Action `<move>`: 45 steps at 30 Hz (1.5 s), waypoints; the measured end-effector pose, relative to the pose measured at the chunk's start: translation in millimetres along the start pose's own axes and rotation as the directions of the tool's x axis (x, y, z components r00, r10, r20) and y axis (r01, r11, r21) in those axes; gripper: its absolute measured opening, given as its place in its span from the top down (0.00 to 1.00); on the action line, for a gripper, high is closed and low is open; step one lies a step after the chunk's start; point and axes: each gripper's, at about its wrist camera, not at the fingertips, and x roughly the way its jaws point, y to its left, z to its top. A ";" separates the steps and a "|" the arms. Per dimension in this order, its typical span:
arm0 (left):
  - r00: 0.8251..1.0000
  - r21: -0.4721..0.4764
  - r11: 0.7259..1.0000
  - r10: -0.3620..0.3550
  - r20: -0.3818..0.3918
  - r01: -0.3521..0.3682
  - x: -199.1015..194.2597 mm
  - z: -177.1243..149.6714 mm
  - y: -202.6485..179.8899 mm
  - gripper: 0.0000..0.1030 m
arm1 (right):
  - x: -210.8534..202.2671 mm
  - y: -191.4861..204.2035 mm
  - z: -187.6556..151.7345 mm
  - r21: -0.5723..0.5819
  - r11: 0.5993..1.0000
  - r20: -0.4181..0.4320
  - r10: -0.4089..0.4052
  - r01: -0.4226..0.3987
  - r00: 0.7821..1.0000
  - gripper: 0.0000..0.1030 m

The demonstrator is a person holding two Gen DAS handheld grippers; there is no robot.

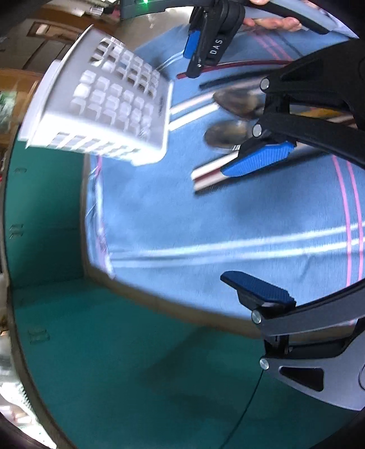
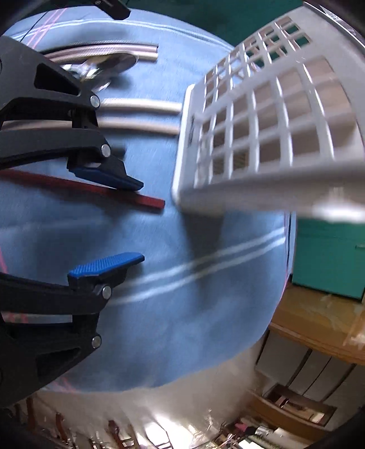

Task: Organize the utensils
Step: 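Lower the left gripper onto the black chopstick and close on it, then lift the black chopstick with the left gripper and drop it into the white caddy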

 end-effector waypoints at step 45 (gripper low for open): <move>0.989 -0.062 0.989 -0.131 0.061 0.135 -33.3 71.7 3.3 0.94 | -124.7 -31.5 -11.9 -0.062 0.990 0.215 0.133 -0.123 0.967 0.94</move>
